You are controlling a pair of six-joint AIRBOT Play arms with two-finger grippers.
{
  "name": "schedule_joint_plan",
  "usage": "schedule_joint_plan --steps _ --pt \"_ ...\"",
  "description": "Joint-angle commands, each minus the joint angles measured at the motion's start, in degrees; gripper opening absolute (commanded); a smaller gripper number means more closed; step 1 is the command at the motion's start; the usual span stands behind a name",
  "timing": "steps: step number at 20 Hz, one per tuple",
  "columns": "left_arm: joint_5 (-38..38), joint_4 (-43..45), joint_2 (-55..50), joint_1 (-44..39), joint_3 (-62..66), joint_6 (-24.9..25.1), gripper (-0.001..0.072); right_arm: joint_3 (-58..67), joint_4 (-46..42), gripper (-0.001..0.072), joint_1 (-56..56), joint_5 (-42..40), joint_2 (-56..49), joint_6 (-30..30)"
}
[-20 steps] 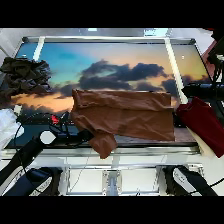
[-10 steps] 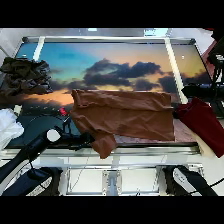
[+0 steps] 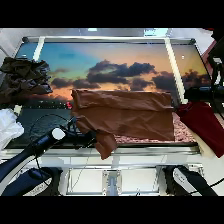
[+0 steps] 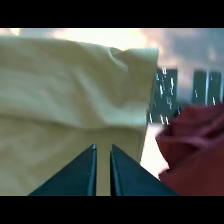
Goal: Fold the shirts.
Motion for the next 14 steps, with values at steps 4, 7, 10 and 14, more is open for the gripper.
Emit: schedule_joint_plan --steps 4,7,10,14 --pt "-2.91 -1.6 0.37 -0.2 6.03 6.36 0.0011 -13.97 -4.07 0.0503 -2.89 10.27 0.02 7.98" --pt "-4.96 -1.81 0.37 -0.2 6.49 7.93 0.0011 -25.42 -4.48 0.0502 -9.01 13.73 0.02 8.79" --pt "-5.86 -1.81 0.37 -0.2 6.49 9.25 0.0011 -31.95 -3.78 0.0502 -16.11 14.4 0.02 9.09" --pt "-5.79 -1.81 0.37 -0.2 6.49 10.32 0.0011 -35.1 0.42 0.0501 -20.85 8.74 0.02 9.42"
